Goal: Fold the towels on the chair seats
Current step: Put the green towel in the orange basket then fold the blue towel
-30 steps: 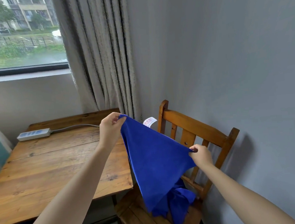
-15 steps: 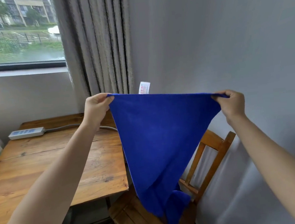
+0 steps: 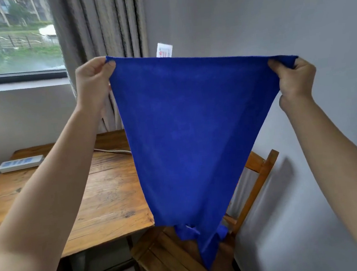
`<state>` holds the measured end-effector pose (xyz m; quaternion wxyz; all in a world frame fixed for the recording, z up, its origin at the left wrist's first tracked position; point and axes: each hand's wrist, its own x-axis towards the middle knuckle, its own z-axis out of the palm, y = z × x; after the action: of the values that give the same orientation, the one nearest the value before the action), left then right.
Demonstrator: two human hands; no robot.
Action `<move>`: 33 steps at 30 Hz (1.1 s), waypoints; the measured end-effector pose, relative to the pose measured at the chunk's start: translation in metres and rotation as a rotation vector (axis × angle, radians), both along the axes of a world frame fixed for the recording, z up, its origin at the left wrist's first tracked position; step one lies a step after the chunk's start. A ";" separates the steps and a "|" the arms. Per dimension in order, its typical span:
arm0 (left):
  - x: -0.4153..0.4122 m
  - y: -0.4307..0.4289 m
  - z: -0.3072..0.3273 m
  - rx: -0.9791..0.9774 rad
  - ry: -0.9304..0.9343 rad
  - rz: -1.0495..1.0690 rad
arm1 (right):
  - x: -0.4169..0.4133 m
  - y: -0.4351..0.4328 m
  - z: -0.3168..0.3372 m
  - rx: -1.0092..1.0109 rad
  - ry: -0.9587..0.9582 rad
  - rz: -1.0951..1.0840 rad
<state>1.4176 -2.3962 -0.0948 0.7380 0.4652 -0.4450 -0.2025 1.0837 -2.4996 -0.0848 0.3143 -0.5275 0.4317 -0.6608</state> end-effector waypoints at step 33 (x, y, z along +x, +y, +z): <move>-0.034 0.096 -0.073 0.411 -0.100 -0.132 | -0.084 0.079 -0.089 0.462 0.139 0.360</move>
<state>1.3836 -2.3000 -0.1676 0.5898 0.5851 -0.4599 -0.3136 0.9996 -2.4207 -0.1742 0.5080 -0.5538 0.4906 -0.4410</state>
